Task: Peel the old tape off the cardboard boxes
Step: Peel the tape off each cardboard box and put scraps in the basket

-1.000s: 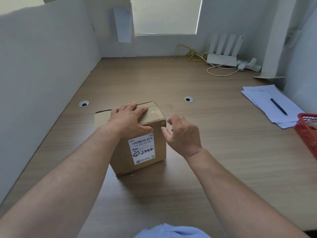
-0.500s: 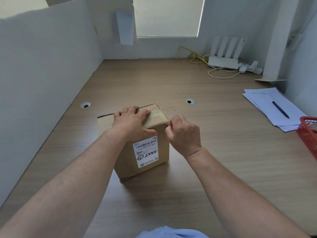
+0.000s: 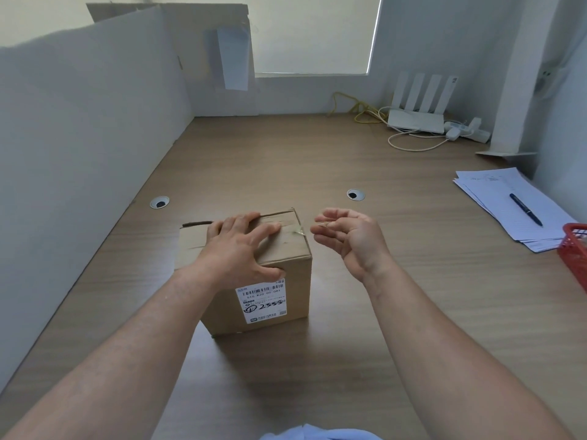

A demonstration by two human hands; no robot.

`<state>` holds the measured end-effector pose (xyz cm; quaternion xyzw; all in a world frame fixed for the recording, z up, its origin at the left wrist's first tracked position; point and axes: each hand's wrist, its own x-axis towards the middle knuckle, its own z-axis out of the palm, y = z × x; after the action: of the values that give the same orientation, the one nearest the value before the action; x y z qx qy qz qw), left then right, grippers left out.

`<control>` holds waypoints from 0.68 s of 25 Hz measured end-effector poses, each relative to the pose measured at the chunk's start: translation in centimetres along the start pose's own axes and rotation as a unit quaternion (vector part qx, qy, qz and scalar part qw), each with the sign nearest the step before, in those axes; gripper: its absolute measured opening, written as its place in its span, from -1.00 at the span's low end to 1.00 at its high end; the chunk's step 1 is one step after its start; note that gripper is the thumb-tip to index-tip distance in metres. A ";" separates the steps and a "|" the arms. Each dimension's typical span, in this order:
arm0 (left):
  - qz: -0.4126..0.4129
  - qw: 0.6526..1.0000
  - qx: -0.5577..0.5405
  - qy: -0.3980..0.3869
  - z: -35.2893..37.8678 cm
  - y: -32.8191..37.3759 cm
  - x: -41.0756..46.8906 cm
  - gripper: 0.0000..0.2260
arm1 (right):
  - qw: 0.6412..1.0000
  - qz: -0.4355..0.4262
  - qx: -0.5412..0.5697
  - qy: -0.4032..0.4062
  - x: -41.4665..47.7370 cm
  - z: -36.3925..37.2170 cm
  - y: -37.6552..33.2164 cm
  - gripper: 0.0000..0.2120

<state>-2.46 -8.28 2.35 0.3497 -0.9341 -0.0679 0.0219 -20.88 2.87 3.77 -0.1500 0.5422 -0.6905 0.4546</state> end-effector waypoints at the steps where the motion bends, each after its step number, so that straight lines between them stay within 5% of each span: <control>1: 0.001 1.000 -0.003 0.001 0.0 0.0 0.0 -0.21 | 1.000 0.001 0.020 0.013 0.1 -0.3 0.2 -0.81; 4: 0.004 1.000 -0.006 0.003 0.1 -0.1 -0.1 -0.22 | 0.993 -0.013 0.036 0.115 0.7 -1.1 0.4 -0.84; 6: 0.004 1.000 -0.005 0.004 0.0 0.0 0.0 -0.22 | 0.979 -0.087 -0.065 0.172 0.8 -1.6 0.6 -0.78; 9: -0.002 1.000 -0.002 -0.001 -0.4 0.3 0.2 -0.20 | 0.926 -0.212 -0.298 0.095 0.2 -1.2 1.8 -0.65; 13: -0.005 1.000 -0.018 0.005 -0.8 2.1 0.5 -0.12 | 0.809 -0.261 -0.525 0.043 -0.2 0.7 2.8 -0.71; 17: -0.004 1.000 -0.014 0.000 -0.6 2.9 1.1 -0.02 | 0.806 -0.216 -0.543 0.096 0.5 2.0 2.8 -0.84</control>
<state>-5.13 -6.87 3.37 0.3531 -0.9317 -0.0814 0.0266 -18.49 1.24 1.87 -0.4185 0.8229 -0.3752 0.0834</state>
